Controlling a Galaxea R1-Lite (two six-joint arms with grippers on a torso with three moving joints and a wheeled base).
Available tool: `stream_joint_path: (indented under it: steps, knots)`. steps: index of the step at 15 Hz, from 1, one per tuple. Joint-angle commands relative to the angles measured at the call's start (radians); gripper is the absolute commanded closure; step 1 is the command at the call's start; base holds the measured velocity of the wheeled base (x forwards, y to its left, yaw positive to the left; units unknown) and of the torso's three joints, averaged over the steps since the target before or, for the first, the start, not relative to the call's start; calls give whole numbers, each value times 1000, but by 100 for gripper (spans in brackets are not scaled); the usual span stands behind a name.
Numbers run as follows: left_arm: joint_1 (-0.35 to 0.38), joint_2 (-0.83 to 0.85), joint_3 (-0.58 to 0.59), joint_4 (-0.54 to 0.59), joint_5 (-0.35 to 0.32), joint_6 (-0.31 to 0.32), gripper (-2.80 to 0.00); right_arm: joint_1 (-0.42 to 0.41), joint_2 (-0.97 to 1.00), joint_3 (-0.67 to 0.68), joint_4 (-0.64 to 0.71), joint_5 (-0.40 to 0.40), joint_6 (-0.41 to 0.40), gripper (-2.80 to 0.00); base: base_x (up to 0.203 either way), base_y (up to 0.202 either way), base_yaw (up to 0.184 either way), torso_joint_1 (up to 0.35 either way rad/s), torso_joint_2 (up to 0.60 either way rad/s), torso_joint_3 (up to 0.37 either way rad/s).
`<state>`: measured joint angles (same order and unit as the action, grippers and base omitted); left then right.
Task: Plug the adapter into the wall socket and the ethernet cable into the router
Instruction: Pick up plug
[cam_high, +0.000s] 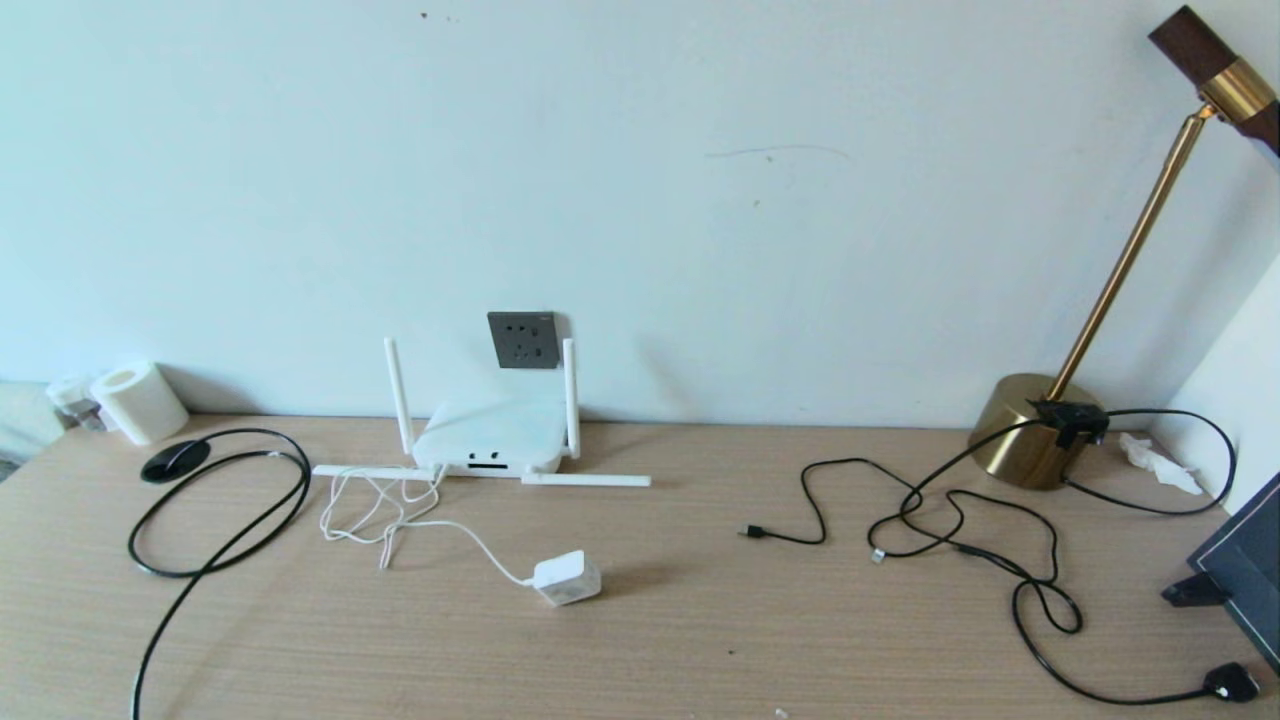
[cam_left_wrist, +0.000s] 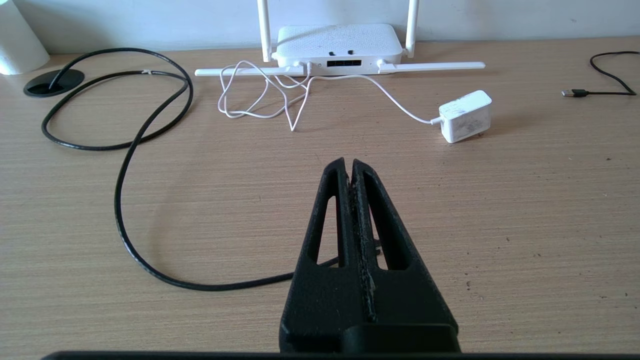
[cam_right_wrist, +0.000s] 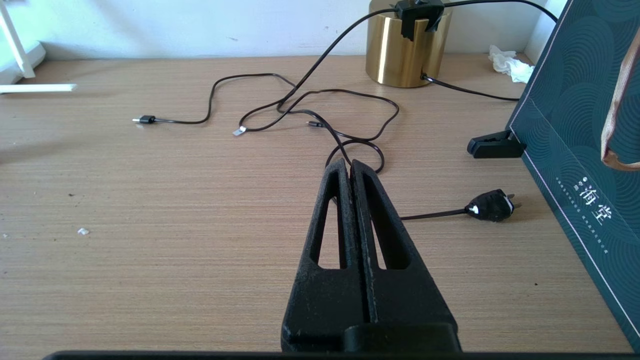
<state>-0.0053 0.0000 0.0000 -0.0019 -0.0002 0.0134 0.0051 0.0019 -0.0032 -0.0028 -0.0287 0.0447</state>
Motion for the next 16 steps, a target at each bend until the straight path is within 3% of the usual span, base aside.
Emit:
stream_joint_path:
  steps: [1,3,6,11,15,16]
  knots:
    - [1,0,2,2,-4,8,0,0,1,0,0,0,0,0,0,0,0,0,0,0]
    - [1,-2,-2,-8,-3,19,0,-1,1,0,0,0,0,0,0,0,0,0,0,0]
    - [-5,80,-151,11,-23,72,0,-1,0,1,-2,0,0,0,0,0,0,0,0,0]
    - [-76,705,-539,-6,-79,150,0,-1,0,2,-3,0,0,0,0,0,0,0,0,0]
    - [-89,1158,-701,-52,-172,236,0,-1,0,2,-3,0,0,0,0,0,0,0,0,0]
    - [-84,1265,-737,-79,-194,286,-280,-1,0,2,-3,0,0,0,0,0,0,0,0,0]
